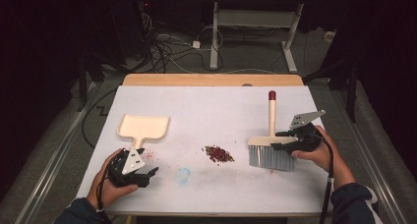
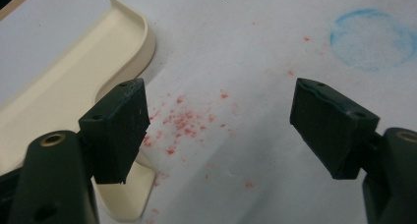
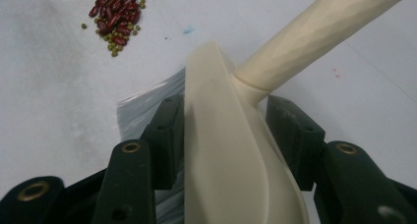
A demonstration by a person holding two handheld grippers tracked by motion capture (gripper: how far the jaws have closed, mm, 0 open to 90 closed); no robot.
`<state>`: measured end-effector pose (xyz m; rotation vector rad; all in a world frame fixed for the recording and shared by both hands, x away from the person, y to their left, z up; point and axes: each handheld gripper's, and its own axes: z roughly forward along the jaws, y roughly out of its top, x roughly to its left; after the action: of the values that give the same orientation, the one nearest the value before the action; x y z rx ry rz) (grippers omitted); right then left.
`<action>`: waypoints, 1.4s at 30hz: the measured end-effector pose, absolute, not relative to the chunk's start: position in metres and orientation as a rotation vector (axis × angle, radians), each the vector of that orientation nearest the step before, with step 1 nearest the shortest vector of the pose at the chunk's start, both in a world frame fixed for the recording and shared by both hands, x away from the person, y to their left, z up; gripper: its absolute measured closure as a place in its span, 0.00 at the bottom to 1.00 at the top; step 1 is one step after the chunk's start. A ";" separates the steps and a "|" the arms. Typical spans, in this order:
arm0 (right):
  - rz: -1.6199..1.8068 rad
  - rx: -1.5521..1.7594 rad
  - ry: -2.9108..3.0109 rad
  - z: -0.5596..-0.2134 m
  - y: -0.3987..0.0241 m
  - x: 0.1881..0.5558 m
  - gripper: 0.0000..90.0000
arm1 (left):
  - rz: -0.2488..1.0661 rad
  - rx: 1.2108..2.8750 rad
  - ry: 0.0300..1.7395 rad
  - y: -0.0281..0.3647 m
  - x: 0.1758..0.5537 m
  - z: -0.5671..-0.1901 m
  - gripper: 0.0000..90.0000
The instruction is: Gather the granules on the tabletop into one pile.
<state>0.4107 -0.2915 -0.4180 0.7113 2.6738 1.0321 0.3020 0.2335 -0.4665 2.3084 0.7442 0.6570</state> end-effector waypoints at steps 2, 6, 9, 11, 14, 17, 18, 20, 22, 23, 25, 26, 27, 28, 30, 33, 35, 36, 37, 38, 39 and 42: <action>1.043 0.708 2.674 -0.418 -0.292 0.413 0.56 | 0.655 2.313 0.740 0.233 0.302 -0.466 0.24; 1.046 0.755 2.612 -0.417 -0.294 0.419 0.54 | 0.653 2.318 0.734 0.232 0.302 -0.467 0.24; 0.975 0.817 2.545 -0.417 -0.295 0.423 0.56 | 0.651 2.320 0.733 0.232 0.302 -0.467 0.24; 0.916 0.891 2.491 -0.420 -0.294 0.427 0.59 | 0.648 2.322 0.731 0.232 0.302 -0.467 0.24; 0.880 1.037 2.417 -0.428 -0.290 0.430 0.60 | 0.647 2.323 0.730 0.231 0.302 -0.468 0.24; 0.850 1.175 2.345 -0.437 -0.282 0.435 0.58 | 0.647 2.327 0.727 0.231 0.302 -0.468 0.24; 0.845 1.206 2.326 -0.440 -0.279 0.437 0.58 | 0.647 2.324 0.728 0.230 0.302 -0.468 0.24; 0.826 1.258 2.314 -0.445 -0.273 0.441 0.58 | 0.645 2.325 0.726 0.230 0.302 -0.468 0.24; 0.797 1.307 2.286 -0.449 -0.269 0.445 0.57 | 0.645 2.327 0.727 0.230 0.303 -0.468 0.24; 0.781 1.327 2.278 -0.452 -0.266 0.448 0.55 | 0.644 2.327 0.727 0.230 0.303 -0.468 0.24; 0.711 1.355 2.275 -0.456 -0.263 0.452 0.57 | 0.644 2.328 0.726 0.230 0.303 -0.468 0.24; 0.724 1.369 2.278 -0.459 -0.263 0.454 0.57 | 0.645 2.329 0.725 0.230 0.302 -0.468 0.24; 0.735 1.384 2.280 -0.461 -0.264 0.456 0.57 | 0.647 2.334 0.721 0.231 0.302 -0.468 0.24; 0.738 1.382 2.281 -0.461 -0.264 0.456 0.57 | 0.647 2.328 0.723 0.230 0.302 -0.468 0.24; 0.727 1.375 2.290 -0.459 -0.263 0.455 0.58 | 0.647 2.327 0.722 0.231 0.302 -0.468 0.24; 0.733 1.361 2.321 -0.458 -0.265 0.451 0.62 | 0.649 2.326 0.721 0.232 0.301 -0.468 0.24; 0.732 1.358 2.333 -0.458 -0.267 0.449 0.62 | 0.650 2.327 0.723 0.232 0.300 -0.468 0.24; 0.726 1.366 2.328 -0.458 -0.268 0.448 0.62 | 0.651 2.327 0.724 0.232 0.300 -0.468 0.24; 0.712 1.362 2.317 -0.457 -0.268 0.446 0.60 | 0.651 2.323 0.725 0.233 0.300 -0.468 0.24; 0.699 1.363 2.304 -0.457 -0.268 0.445 0.59 | 0.652 2.327 0.723 0.233 0.300 -0.467 0.24; 0.699 1.370 2.297 -0.457 -0.269 0.444 0.59 | 0.652 2.323 0.726 0.232 0.300 -0.468 0.24; 0.700 1.369 2.271 -0.458 -0.271 0.442 0.54 | 0.650 2.326 0.723 0.232 0.300 -0.468 0.24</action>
<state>0.4417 -0.2707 -0.4578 1.3691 2.2707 0.6996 0.3003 0.2319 -0.4676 2.3258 0.7226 0.6503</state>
